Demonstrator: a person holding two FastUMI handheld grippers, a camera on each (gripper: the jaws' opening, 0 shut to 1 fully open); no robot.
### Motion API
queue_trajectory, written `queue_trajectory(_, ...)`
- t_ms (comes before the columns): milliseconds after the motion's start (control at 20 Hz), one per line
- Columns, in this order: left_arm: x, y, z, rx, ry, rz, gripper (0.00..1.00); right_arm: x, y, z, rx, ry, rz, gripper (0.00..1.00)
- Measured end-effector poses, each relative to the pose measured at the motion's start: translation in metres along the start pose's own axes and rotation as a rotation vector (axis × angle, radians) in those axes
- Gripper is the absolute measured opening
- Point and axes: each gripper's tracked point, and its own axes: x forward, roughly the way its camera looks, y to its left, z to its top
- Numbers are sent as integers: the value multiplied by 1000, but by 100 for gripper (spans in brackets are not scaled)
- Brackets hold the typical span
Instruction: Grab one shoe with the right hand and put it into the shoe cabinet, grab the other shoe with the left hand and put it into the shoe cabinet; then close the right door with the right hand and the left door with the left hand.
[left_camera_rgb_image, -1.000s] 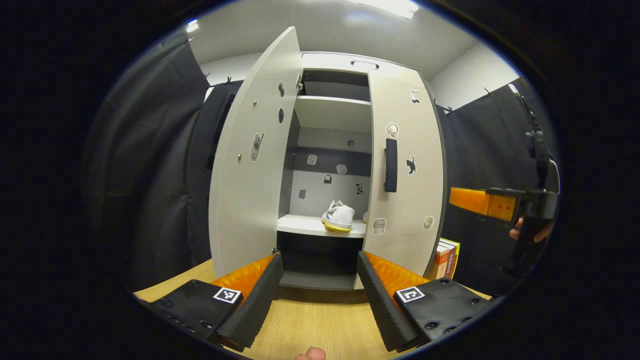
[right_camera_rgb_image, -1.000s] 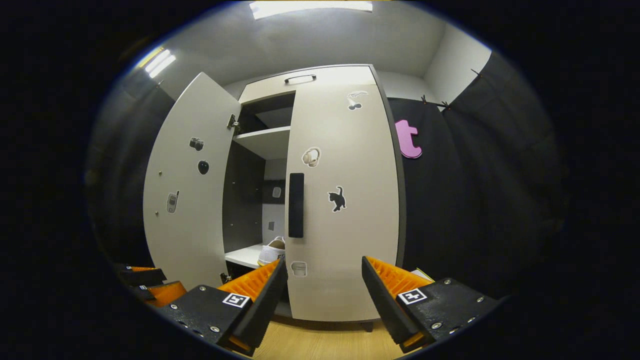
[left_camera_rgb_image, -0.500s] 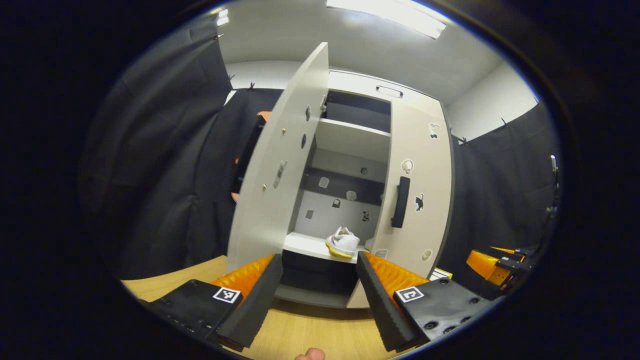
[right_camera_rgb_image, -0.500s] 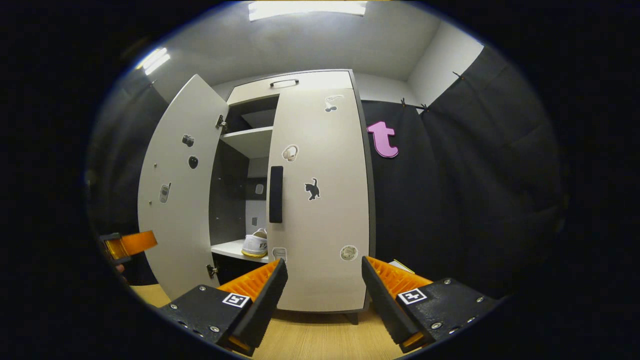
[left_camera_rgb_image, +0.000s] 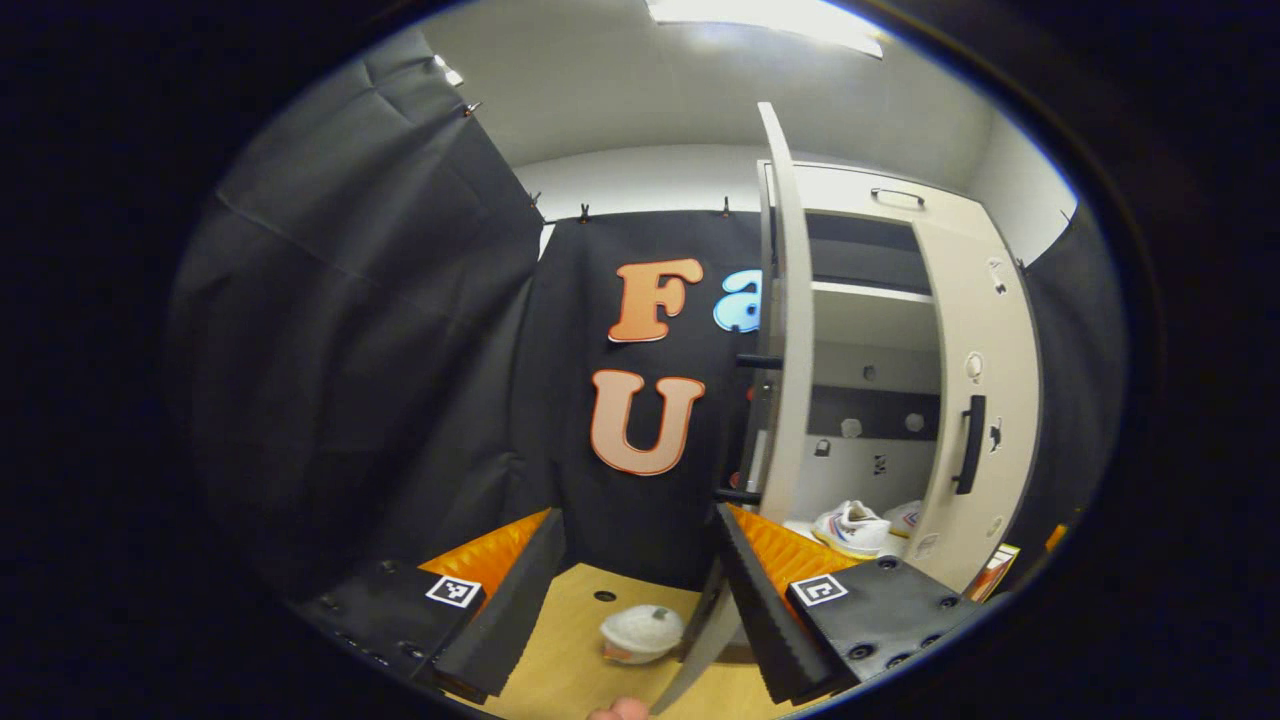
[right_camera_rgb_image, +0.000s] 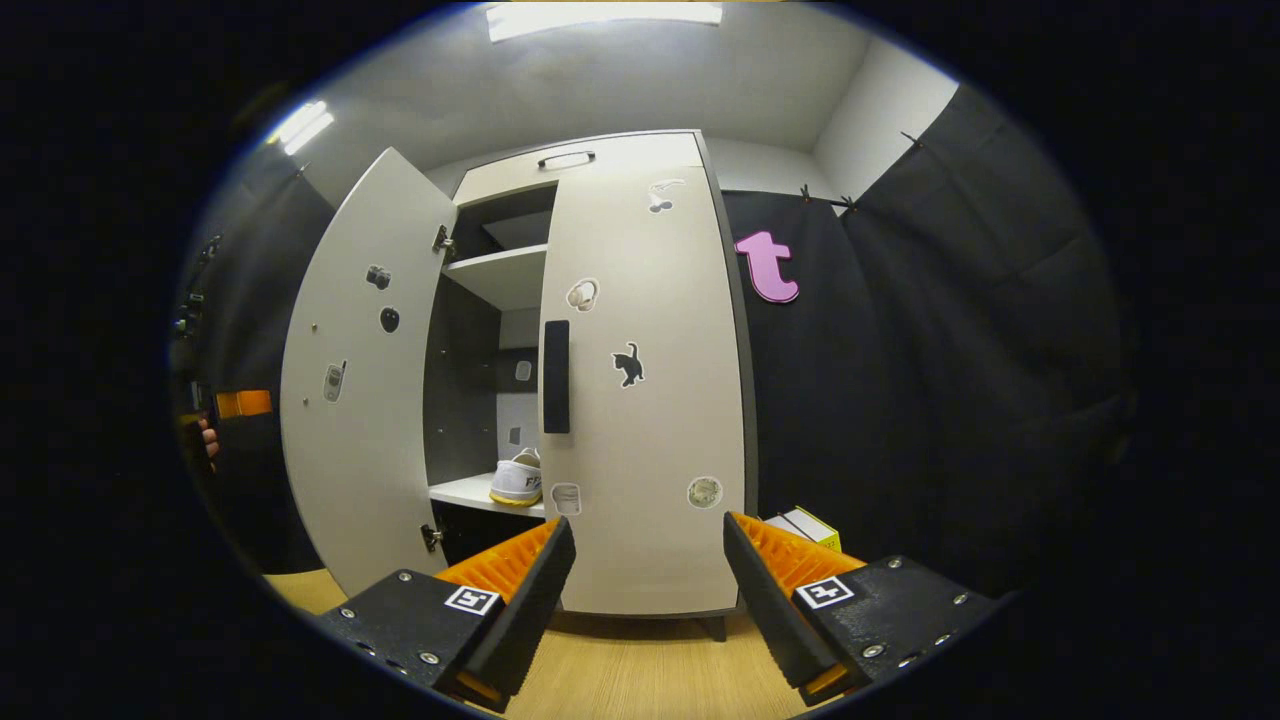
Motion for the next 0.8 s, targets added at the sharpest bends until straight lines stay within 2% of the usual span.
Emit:
queue_trajectory(150,25,2,5,15,-12,22,99,0,0,-1,-1,6,-2,92)
queue_trajectory(350,42,-4,19,64,-66,28,94,0,1,-4,6,16,-4,92)
queue_trajectory(450,47,-5,24,95,-92,33,96,1,1,-4,8,17,-6,92)
queue_trajectory(700,50,-17,22,77,-80,-26,95,6,5,-7,24,26,6,92)
queue_trajectory(750,45,-17,22,77,-77,-27,90,7,7,-7,25,25,11,92)
queue_trajectory(800,44,-18,23,75,-76,-26,95,6,7,-6,25,24,14,92)
